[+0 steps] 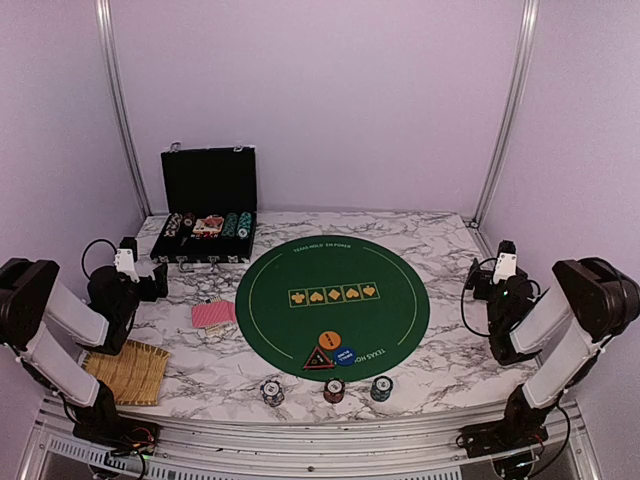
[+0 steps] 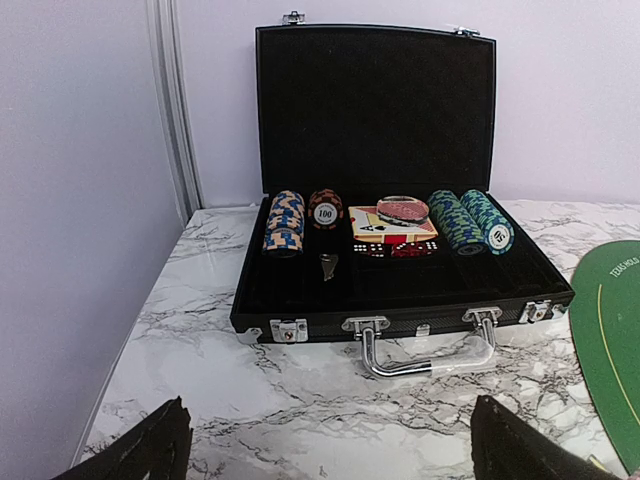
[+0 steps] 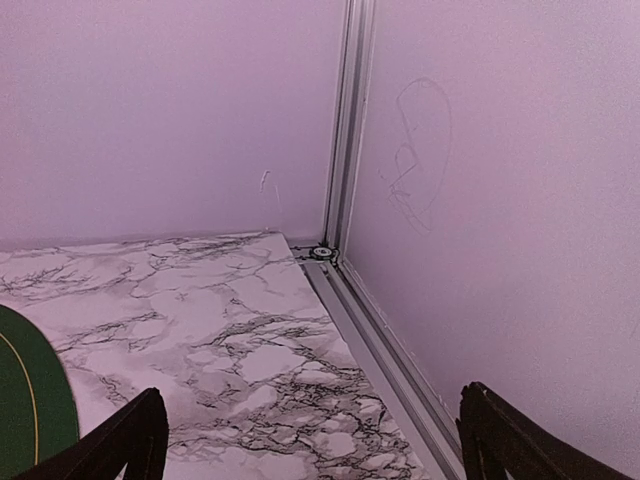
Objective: Distribute texas hold em gaming equipment
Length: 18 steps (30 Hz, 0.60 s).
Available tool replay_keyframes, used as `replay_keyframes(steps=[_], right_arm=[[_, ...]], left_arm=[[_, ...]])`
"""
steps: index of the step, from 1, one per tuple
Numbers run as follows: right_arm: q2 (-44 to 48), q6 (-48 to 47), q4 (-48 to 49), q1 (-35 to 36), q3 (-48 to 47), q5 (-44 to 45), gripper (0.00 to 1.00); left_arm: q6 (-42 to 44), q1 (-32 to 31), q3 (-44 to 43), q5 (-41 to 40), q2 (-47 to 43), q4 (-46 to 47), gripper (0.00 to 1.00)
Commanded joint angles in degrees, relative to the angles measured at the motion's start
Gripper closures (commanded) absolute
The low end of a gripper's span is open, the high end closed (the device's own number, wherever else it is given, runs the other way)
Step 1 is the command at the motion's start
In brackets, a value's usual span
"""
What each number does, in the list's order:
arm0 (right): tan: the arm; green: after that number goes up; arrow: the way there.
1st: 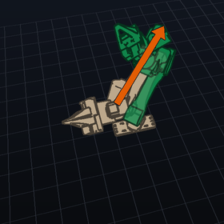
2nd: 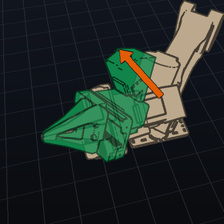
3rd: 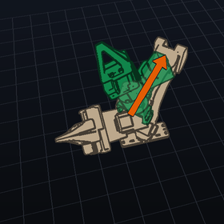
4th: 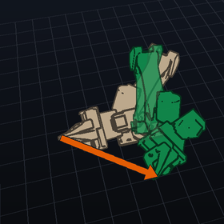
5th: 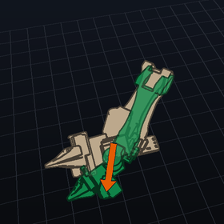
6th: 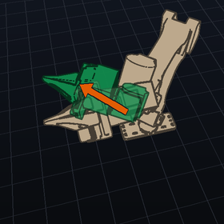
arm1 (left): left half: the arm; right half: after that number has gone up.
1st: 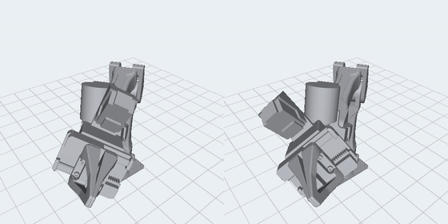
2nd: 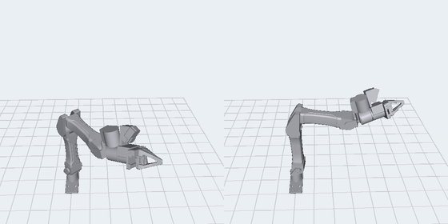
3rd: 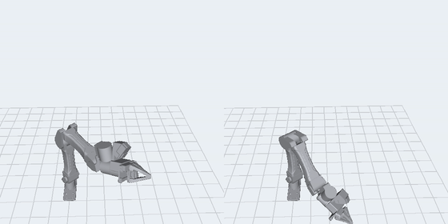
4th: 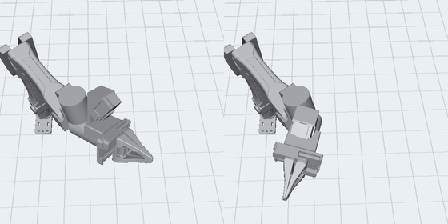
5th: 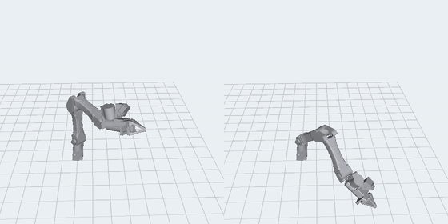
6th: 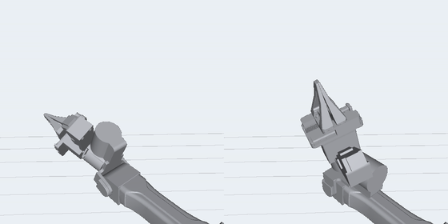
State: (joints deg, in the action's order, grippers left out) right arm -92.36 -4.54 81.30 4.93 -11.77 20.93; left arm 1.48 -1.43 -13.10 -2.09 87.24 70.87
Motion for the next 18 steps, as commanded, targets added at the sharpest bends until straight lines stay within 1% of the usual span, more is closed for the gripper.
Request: replay_keyframes(steps=[1,13,15,16,17,18], right_arm=[[0.22,0.5,-0.43,-0.44,-1.09,-0.47,0.01],[0.35,1.42,-1.33,-1.0,-1.42,-0.71,0.01],[0.67,1.68,-0.51,-1.1,-0.99,1.13,0.01],[1.68,3.04,-2.17,-1.14,-0.86,2.73,0.01],[2.94,3.7,-3.46,-1.26,-0.57,2.45,0.01],[3.12,3.42,-1.62,-1.29,0.03,2.19,0.01]], left_arm=[[-0.17,0.31,-0.87,-0.62,0.36,1.55,0.01],[-0.17,0.37,-0.96,-0.53,0.37,1.5,0.01],[-0.33,0.41,-0.95,-0.45,0.28,1.45,0.01],[-0.31,0.5,-1.26,-0.42,0.18,1.11,0.01],[-0.49,0.62,-2.03,-0.72,-0.41,-0.62,0.01],[-0.9,0.85,-3.07,-1.09,-1.04,-3.06,0.01]])
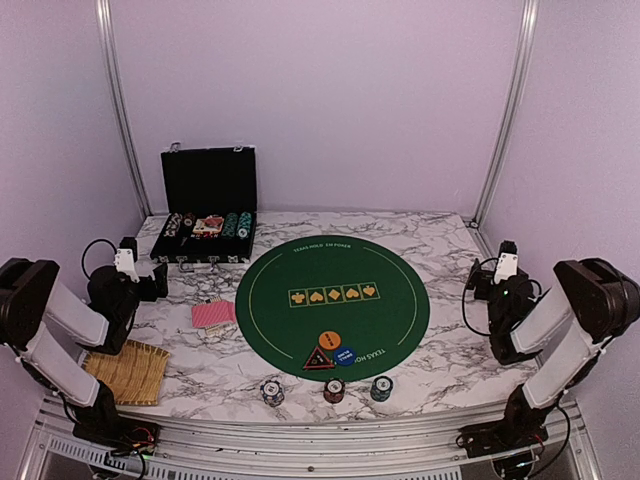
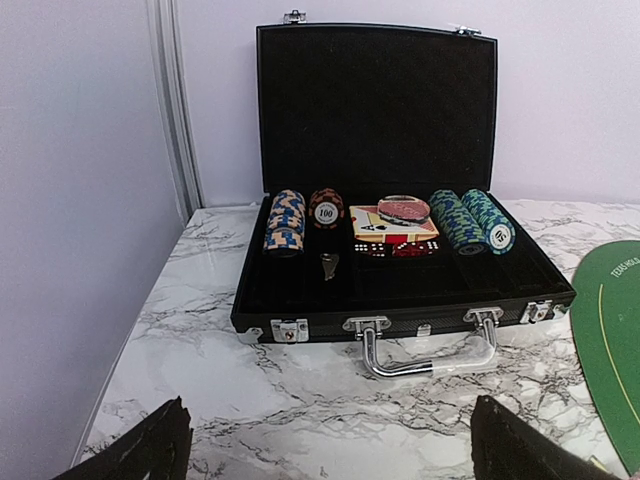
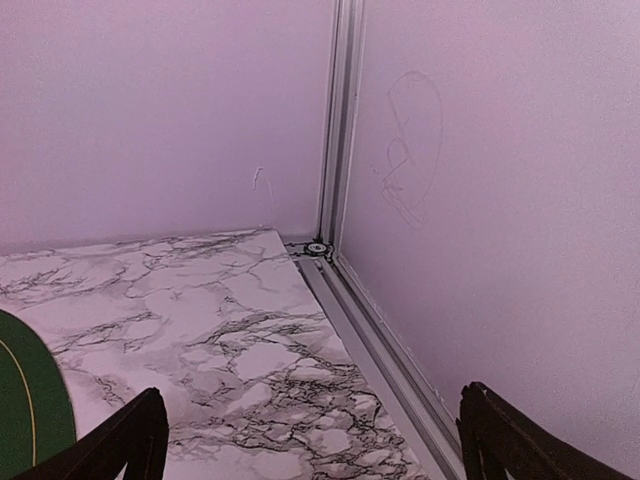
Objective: Distribute texas hold em gaming equipment
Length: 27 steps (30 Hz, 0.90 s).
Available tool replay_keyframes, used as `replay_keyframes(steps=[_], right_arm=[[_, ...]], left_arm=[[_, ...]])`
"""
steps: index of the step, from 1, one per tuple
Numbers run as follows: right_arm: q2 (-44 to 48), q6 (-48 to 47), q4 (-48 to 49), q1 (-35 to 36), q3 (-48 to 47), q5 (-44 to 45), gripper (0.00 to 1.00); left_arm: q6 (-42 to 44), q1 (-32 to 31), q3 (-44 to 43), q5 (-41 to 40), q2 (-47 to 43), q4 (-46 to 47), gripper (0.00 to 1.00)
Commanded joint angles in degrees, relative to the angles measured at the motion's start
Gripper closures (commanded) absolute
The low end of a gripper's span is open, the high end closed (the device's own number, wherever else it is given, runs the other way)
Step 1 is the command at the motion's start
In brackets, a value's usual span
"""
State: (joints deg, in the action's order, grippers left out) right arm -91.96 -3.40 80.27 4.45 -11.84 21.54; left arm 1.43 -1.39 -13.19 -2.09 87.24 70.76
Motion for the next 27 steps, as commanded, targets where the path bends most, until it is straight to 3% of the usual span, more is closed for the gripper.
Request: replay_keyframes(steps=[1,6,8,11,18,22,27], right_arm=[[1.94,1.34,2.8,-0.77,1.05,1.16,0.01],[2.52,0.06,7.59,-0.49,3.88,-0.18,0.01],[4.03,-0.39,4.65,-0.01,3.22,1.07,0.01],[11.94,0.99,-13.85,0.65,-2.56,4.66,0.01],[20.24,9.96,-48.12,0.61,-19.5,-3.26,0.01],[20.71,30.06,-62.78,0.5,-26.48,3.45,0.01],[19.42,26.34,-65.29,1.09,-29.64,-18.59,0.01]], left_arm=[[-0.95,0.93,-4.28,-1.23,-1.87,-5.71,0.01],[-0.06,0.96,-9.24,0.24,-6.9,-19.62,0.01],[1.92,1.0,-10.38,0.38,-8.83,-23.97,0.01],[4.82,0.95,-13.5,-0.24,-11.19,-31.94,0.01],[5.85,1.01,-23.6,3.28,-13.78,-55.04,0.01],[7.01,2.6,-29.91,8.46,-14.16,-67.59,0.01],[6.94,2.97,-33.8,10.3,-15.25,-76.32,0.01]])
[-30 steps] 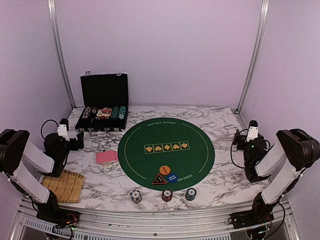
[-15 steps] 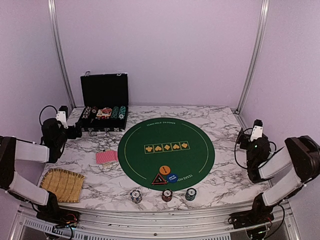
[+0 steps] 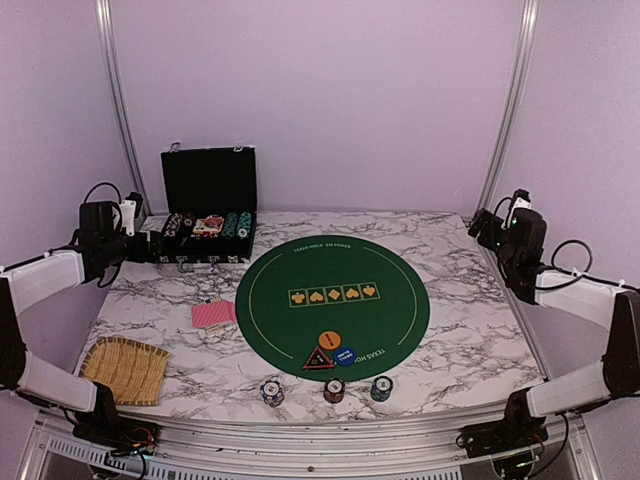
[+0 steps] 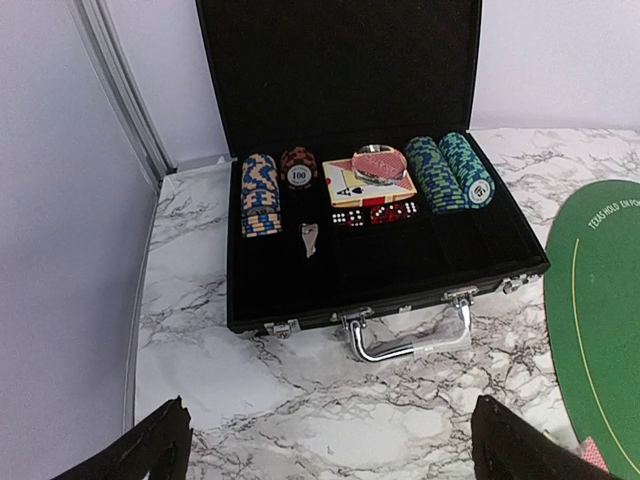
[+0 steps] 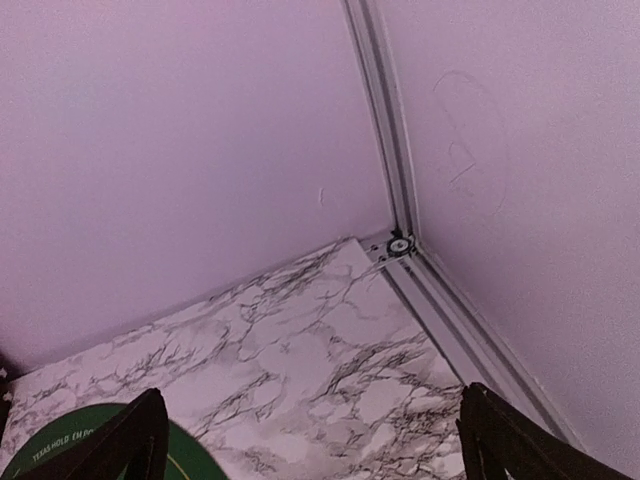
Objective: Distribute texas hold em gaming equipment
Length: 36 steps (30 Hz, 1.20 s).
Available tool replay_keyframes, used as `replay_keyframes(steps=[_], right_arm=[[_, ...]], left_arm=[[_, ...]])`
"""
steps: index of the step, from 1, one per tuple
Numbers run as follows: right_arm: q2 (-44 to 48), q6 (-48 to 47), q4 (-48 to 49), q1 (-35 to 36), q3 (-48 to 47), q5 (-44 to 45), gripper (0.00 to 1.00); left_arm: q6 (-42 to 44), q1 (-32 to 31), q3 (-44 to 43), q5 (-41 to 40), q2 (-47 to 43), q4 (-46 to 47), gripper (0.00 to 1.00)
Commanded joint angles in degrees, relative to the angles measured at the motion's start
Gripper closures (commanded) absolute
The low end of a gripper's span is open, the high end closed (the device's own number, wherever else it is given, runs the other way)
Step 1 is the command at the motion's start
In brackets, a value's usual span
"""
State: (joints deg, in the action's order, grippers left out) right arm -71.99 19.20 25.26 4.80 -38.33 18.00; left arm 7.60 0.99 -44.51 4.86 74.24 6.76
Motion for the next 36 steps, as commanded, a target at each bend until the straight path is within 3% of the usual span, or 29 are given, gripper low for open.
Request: replay_keyframes(steps=[1,4,8,17,24,36], right_arm=[[-1.89,3.06,-13.15,2.73,-5.33,-15.05,0.01],[-6.11,-1.22,-21.41,12.68,-11.1,-12.79,0.05],[-9.26,-4.62,-24.92,25.39,-13.94,-10.25,0.09],[-21.52,-7.46,-33.3,47.64,-22.11,-14.56,0.12],[-28.89,-7.79,-38.55,54.63,-26.86,-19.2,0.25],[-28.39,-5.59,-43.49,57.42,-24.21,-21.61,0.32]], left_arm=[[0.76,0.59,-2.59,3.59,-2.75,-12.88,0.01],[0.84,0.59,-2.92,3.94,-4.27,-14.64,0.01],[1.51,0.59,-3.94,3.71,-5.4,-17.88,0.01],[2.1,0.59,-5.0,3.97,-7.64,-22.18,0.01],[2.42,0.59,-6.24,4.8,-8.46,-24.76,0.01],[2.08,0.59,-6.22,5.95,-9.61,-25.8,0.01]])
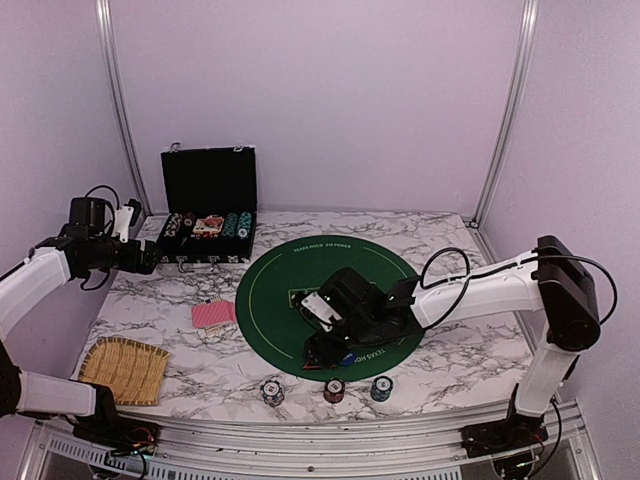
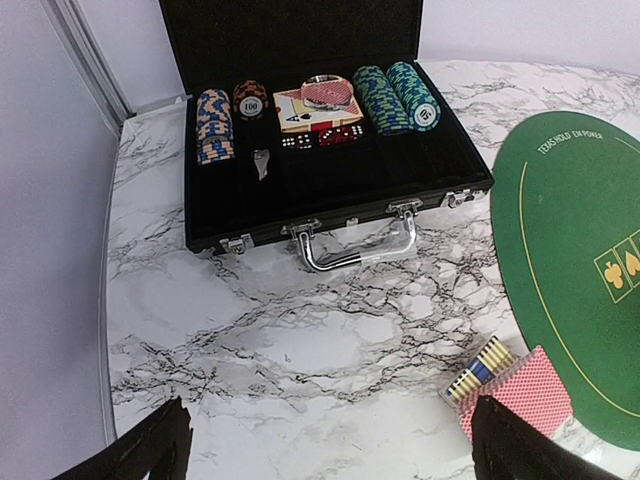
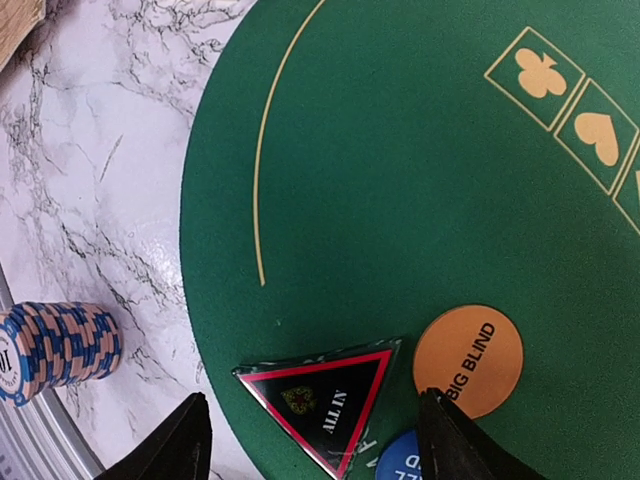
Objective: Distribute texas hold em gaming equipment
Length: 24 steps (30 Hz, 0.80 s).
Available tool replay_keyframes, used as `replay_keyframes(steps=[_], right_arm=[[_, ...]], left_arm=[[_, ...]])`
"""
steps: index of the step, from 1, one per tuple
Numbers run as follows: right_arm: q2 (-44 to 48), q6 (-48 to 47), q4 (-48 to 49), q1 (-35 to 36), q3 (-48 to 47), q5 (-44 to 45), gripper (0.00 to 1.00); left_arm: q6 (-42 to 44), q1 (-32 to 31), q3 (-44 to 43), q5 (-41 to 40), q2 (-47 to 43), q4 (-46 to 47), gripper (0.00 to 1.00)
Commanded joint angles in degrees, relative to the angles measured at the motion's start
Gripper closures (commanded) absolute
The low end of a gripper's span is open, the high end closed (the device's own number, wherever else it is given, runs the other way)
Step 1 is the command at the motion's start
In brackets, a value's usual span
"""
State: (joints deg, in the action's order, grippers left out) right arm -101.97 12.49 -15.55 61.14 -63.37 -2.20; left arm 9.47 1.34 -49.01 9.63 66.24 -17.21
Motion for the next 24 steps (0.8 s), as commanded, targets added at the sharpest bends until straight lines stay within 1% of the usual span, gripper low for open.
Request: replay_keyframes(steps=[1,5,10,17,24], right_arm=[[1.8,1.13,-2.98,1.16,1.21,-1.73,0.32],[2.22,0.8,-4.14,1.17,1.85,-2.35,0.39],[1.95,-0.24,-5.15,1.17,1.09,-3.25,0.42],[-0.04,-1.05,-6.01,1.19,-0.17,-3.87,0.49],[-1.08,-1.21,-6.57,1.1,-1.06,-2.26,0.52]], left_arm=[[0.19,0.24,-1.72,1.26,-1.68,-1.86,0.01],[-0.04,0.24,-1.86,1.35,-1.89,-1.86,0.01],[-0.78,0.24,-2.35,1.77,-2.41,-1.84,0.01],[-1.38,0.24,-3.05,1.81,-2.4,-1.78,0.01],[-2.34,0.26,-3.96,2.01,-2.2,-1.83,0.01]])
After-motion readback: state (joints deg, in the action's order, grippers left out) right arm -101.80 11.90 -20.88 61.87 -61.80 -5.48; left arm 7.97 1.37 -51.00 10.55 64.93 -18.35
